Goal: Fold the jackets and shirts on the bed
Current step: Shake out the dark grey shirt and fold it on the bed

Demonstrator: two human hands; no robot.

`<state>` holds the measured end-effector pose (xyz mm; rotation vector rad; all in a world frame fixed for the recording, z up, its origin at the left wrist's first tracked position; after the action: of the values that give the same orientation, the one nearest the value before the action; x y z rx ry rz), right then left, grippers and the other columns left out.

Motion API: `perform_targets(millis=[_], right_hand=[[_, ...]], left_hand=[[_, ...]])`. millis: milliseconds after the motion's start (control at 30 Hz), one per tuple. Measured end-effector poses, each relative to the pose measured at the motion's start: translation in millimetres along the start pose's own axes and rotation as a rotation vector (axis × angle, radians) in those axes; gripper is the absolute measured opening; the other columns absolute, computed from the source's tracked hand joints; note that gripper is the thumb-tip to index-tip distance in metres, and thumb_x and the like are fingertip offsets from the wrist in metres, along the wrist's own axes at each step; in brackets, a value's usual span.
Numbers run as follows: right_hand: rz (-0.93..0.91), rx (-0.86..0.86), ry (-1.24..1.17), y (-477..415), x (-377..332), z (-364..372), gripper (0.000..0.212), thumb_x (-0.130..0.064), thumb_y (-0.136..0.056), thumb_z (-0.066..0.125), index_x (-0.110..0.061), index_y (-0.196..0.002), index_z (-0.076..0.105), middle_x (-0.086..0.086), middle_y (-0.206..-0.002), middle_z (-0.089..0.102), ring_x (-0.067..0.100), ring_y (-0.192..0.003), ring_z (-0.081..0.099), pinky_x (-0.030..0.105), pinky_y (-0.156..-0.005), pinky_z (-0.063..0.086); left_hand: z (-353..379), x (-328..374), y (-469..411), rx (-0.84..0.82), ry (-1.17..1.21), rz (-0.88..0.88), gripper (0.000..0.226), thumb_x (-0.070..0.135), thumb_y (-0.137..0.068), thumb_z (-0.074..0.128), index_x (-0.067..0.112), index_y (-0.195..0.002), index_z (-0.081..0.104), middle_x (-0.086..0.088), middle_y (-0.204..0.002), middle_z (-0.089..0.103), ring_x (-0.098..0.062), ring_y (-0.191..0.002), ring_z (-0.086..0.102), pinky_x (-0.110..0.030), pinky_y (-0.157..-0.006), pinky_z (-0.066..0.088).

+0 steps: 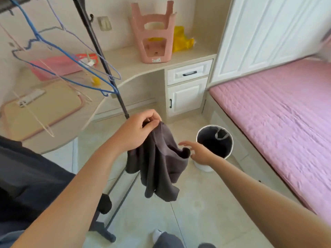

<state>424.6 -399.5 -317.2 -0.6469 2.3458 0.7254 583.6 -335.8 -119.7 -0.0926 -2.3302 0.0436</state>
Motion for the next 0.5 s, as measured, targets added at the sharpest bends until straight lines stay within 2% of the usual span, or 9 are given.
perform_targets(millis=[67,100,167,200,233,333,433,500], right_hand=[[-0.028,-0.004,0.02,18.4,15.4,-5.2,0.046,0.007,-0.085,0.054,-0.013,-0.126,0.059,-0.001,-0.121,0.059,0.012,-0.11,0.051,0.019,-0.099,0.036],[-0.015,0.003,0.017,30.8,30.1,-9.5,0.039,0.002,-0.084,0.058,-0.016,-0.119,0.063,-0.003,-0.113,0.061,0.012,-0.104,0.052,0.021,-0.098,0.039],[0.041,0.011,-0.006,55.3,65.5,-16.5,0.026,-0.008,-0.082,0.064,-0.029,-0.097,0.064,-0.004,-0.098,0.065,0.017,-0.093,0.058,0.038,-0.094,0.047],[0.074,0.012,-0.027,70.5,84.9,-21.1,0.02,-0.013,-0.08,0.068,-0.03,-0.088,0.061,-0.001,-0.093,0.065,0.019,-0.088,0.058,0.041,-0.09,0.05],[0.093,0.018,-0.06,84.5,99.0,-25.8,0.014,-0.017,-0.079,0.071,-0.025,-0.085,0.061,0.002,-0.09,0.065,0.019,-0.085,0.058,0.039,-0.086,0.051],[0.159,0.053,-0.172,132.9,136.9,-49.2,0.022,-0.022,-0.079,0.075,-0.013,-0.096,0.064,-0.002,-0.089,0.066,0.012,-0.08,0.058,0.019,-0.075,0.048],[0.26,0.069,-0.272,178.3,174.7,-75.5,0.017,-0.022,-0.082,0.072,-0.019,-0.099,0.067,-0.002,-0.099,0.068,0.013,-0.092,0.061,0.028,-0.091,0.048],[0.322,0.161,-0.385,219.9,205.2,-106.2,0.011,-0.017,-0.086,0.068,-0.025,-0.091,0.063,-0.005,-0.095,0.065,0.012,-0.091,0.059,0.022,-0.087,0.043]], left_hand=[[15.5,19.2,-11.6,-0.011,0.005,0.024,0.018,0.02,-0.098,0.051,0.029,-0.085,0.058,0.011,-0.078,0.059,-0.001,-0.074,0.054,-0.02,-0.072,0.04],[27.5,29.8,-18.0,-0.023,0.0,0.034,0.017,0.021,-0.099,0.05,0.029,-0.086,0.058,0.012,-0.078,0.058,0.0,-0.073,0.053,-0.02,-0.071,0.04],[52.3,50.6,-28.1,-0.048,-0.006,0.045,0.016,0.025,-0.099,0.048,0.03,-0.088,0.058,0.013,-0.079,0.057,0.001,-0.072,0.053,-0.02,-0.069,0.04],[67.6,62.3,-33.4,-0.067,-0.007,0.051,0.015,0.027,-0.1,0.048,0.03,-0.089,0.058,0.013,-0.079,0.056,0.002,-0.072,0.053,-0.02,-0.068,0.04],[80.1,72.1,-38.0,-0.081,-0.011,0.055,0.015,0.027,-0.1,0.047,0.03,-0.089,0.057,0.013,-0.08,0.056,0.003,-0.072,0.053,-0.019,-0.068,0.04],[116.4,99.7,-54.1,-0.115,-0.036,0.078,0.017,0.027,-0.101,0.046,0.032,-0.088,0.056,0.012,-0.082,0.056,0.003,-0.073,0.053,-0.017,-0.067,0.038],[140.2,110.4,-71.9,-0.14,-0.064,0.103,0.022,0.025,-0.1,0.047,0.036,-0.083,0.054,0.008,-0.084,0.058,-0.001,-0.077,0.054,-0.02,-0.069,0.038],[168.1,123.4,-85.2,-0.187,-0.092,0.104,0.023,0.025,-0.1,0.047,0.037,-0.081,0.054,0.007,-0.085,0.059,-0.006,-0.08,0.055,-0.024,-0.07,0.039]])
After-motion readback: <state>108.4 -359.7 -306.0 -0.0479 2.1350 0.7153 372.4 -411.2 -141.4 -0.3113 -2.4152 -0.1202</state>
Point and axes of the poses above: each hand's wrist, its own y-axis away from the middle knuckle, its own z-axis out of the palm, x = y × z, the point moved 10 cm from there along -y, towards the middle knuckle
